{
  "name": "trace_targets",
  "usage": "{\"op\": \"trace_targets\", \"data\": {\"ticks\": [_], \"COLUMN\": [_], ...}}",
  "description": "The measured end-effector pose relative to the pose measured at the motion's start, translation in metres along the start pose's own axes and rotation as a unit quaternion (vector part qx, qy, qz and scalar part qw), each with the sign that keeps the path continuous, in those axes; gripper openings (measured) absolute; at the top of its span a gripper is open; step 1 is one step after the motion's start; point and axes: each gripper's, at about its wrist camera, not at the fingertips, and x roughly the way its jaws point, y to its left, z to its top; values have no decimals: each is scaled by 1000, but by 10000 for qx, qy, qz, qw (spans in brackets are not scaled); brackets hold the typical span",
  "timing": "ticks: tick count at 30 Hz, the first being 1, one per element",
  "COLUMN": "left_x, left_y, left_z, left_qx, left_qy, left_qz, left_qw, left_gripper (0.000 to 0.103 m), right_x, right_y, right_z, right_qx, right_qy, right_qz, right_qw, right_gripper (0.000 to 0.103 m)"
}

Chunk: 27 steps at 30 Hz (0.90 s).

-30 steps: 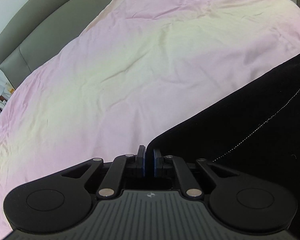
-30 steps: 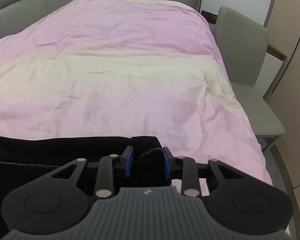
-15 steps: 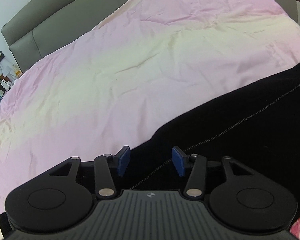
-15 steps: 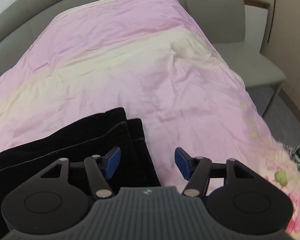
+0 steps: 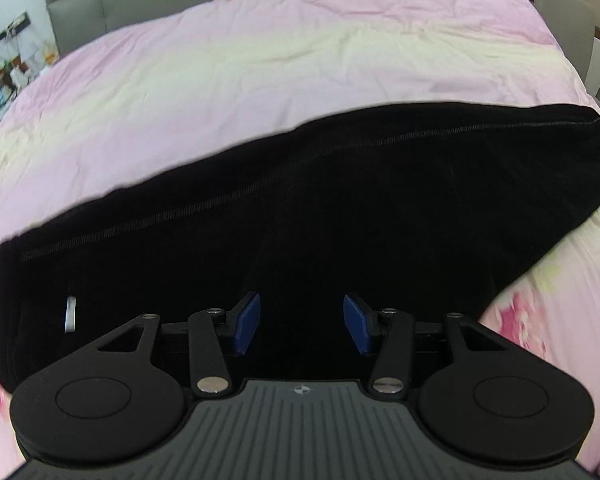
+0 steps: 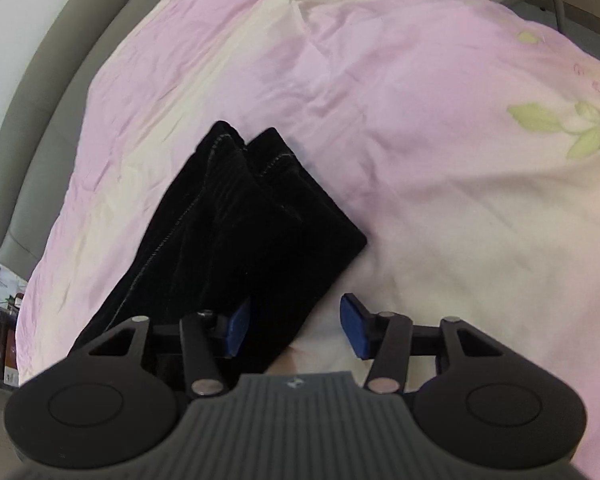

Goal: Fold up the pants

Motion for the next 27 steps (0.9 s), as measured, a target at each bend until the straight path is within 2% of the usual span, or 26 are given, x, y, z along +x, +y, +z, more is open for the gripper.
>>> {"op": "trace_targets", "data": {"ticks": [1, 2, 3, 4, 5, 8, 10, 13, 15, 16, 17, 18, 19, 21, 22, 24, 25, 27], "left_x": [-3, -6, -10, -14, -15, -10, 1, 16, 19, 20, 21, 21, 17, 1, -11, -31, -36, -24], "left_y": [-1, -2, -4, -7, -10, -23, -34, -39, -33, -27, -23, -16, -9, -1, 1, 7, 10, 12], "left_z": [-7, -15, -24, -36, -46, -82, -100, -108, -105, -102, -97, -91, -85, -73, -67, -58, -53, -56], "left_qx": [-54, -105, -171, -218, -280, -392, -451, -1034, -1523, -1719, -1820, -1947, -2097, -2181, -2147, -2259, -2270, -2266], "left_qy": [78, 140, 205, 310, 411, 710, 737, 274, -80, -223, -277, -242, -270, -430, -548, -634, -514, -16], "left_qz": [-59, -125, -194, -289, -394, -622, -535, -135, -66, -51, 87, 234, 184, 356, 448, 388, 308, 223], "left_qw": [9999, 9998, 9995, 9989, 9980, 9948, 9948, 9942, 9883, 9848, 9829, 9803, 9772, 9743, 9741, 9713, 9721, 9737], "left_gripper": [57, 57, 57, 57, 57, 57, 57, 57, 57, 54, 27, 19, 17, 11, 10, 10, 10, 10], "right_x": [6, 10, 10, 8, 2, -26, -39, -37, -35, -35, -36, -39, -45, -55, -61, -66, -65, -53], "right_y": [0, 1, 4, 9, 17, 42, 48, 60, 64, 64, 65, 64, 63, 71, 74, 79, 79, 72], "right_z": [-2, -4, -5, -6, -6, 0, 9, 10, 8, 7, 8, 8, 7, 9, 9, 13, 15, 14], "right_qx": [75, 152, 139, 55, -103, -758, -772, -1065, -1149, -1153, -1148, -1162, -1202, -1374, -1467, -1550, -1595, -1607], "right_qy": [-7, -56, -100, -104, -206, -658, -804, -718, -702, -701, -694, -689, -715, -843, -915, -968, -936, -784], "right_qz": [-67, -123, -155, -114, -223, -500, -527, -837, -976, -999, -1017, -1035, -1036, -1072, -1089, -1142, -1204, -1425], "right_qw": [9999, 9998, 9997, 9999, 9995, 9937, 9924, 9882, 9861, 9858, 9857, 9854, 9847, 9811, 9789, 9765, 9753, 9735], "right_gripper": [49, 42, 31, 7, 4, 2, 1, 1, 1, 1, 1, 1, 1, 0, 0, 0, 0, 0]}}
